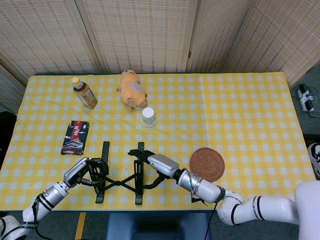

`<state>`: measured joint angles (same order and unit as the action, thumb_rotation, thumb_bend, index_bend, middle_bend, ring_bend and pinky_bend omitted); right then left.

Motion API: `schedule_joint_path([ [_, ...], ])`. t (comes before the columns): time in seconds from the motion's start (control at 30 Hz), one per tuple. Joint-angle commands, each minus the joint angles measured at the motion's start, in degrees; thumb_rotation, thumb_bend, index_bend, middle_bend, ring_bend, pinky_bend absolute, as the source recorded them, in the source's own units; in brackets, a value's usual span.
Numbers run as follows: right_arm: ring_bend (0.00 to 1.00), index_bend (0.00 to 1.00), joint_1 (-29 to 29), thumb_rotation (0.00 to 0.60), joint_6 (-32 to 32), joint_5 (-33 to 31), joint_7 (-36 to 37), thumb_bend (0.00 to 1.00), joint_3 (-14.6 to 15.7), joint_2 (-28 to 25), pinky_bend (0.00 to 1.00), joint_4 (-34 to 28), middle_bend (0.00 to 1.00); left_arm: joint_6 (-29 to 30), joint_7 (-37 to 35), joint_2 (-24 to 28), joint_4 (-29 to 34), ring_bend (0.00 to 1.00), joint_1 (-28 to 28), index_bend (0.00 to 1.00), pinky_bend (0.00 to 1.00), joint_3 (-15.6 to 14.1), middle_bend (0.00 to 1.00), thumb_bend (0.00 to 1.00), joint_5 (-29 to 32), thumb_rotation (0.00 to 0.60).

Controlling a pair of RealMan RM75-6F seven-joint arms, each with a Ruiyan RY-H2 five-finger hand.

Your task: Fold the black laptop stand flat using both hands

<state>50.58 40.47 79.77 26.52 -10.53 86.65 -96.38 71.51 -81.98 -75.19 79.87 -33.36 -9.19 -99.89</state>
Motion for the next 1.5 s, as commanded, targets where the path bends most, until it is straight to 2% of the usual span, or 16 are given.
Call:
schedule_joint_path([
  [0.03, 0.10, 0.00, -0.4, 0.600, 0.7, 0.4, 0.3, 0.23, 0.3, -0.4, 0.00, -0.5, 0.02, 0.4, 0.1, -0.6, 0.0, 0.51, 0.0, 0.56, 0.50, 0.3, 0.56, 0.38, 0.1, 0.600],
  [0.4, 0.10, 0.00, -1.3, 0.600, 2.2, 2.3, 2.6, 0.23, 1.4, -3.0, 0.00, -4.7, 0.02, -1.2, 5.7, -2.6, -1.9, 0.51, 0.2, 0.54, 0.50, 0.7, 0.56, 0.40, 1.9, 0.600],
  [0.63, 0.11, 0.00, -1.1, 0.600, 2.4, 5.2, 4.2, 0.24, 2.7, -4.3, 0.00, -7.2, 0.03, 0.1, 6.8, -3.3, -3.0, 0.43, 1.3, 0.50, 0.46, 0.3, 0.55, 0.40, 1.8, 0.600],
  [0.8, 0.11, 0.00, -0.9, 0.600, 2.6, 6.8, 5.3, 0.23, 3.5, -5.0, 0.00, -8.5, 0.03, 1.0, 8.0, -3.2, -3.8, 0.34, 1.7, 0.45, 0.41, -0.5, 0.47, 0.40, 0.4, 0.600],
  [0.9, 0.11, 0.00, -0.9, 0.600, 3.1, 7.8, 5.8, 0.24, 4.1, -5.4, 0.00, -9.2, 0.03, 0.6, 8.9, -2.9, -4.4, 0.27, 1.6, 0.37, 0.36, -1.4, 0.39, 0.40, -0.5, 0.600],
  [1.0, 0.11, 0.00, -1.0, 0.600, 3.5, 8.8, 6.6, 0.23, 4.8, -6.0, 0.00, -9.9, 0.03, -0.8, 11.9, -3.0, -5.1, 0.25, 1.6, 0.32, 0.35, -1.9, 0.37, 0.40, -0.1, 0.600],
  [1.13, 0.11, 0.00, -1.0, 0.600, 4.2, 10.1, 7.3, 0.24, 5.6, -6.6, 0.00, -10.5, 0.03, -3.2, 17.5, -3.5, -5.2, 0.27, 2.0, 0.34, 0.35, -1.9, 0.37, 0.40, 1.6, 0.600],
  [1.3, 0.11, 0.00, -0.9, 0.600, 5.1, 11.3, 7.8, 0.23, 6.3, -6.9, 0.00, -11.1, 0.03, -4.9, 24.3, -4.2, -4.4, 0.32, 2.7, 0.43, 0.37, -1.2, 0.38, 0.40, 3.7, 0.600],
  [1.5, 0.11, 0.00, -0.7, 0.600, 5.7, 12.1, 7.7, 0.23, 7.0, -7.1, 0.00, -11.8, 0.03, -4.9, 27.3, -4.1, -2.5, 0.32, 3.6, 0.47, 0.37, -1.6, 0.38, 0.40, 3.9, 0.600],
])
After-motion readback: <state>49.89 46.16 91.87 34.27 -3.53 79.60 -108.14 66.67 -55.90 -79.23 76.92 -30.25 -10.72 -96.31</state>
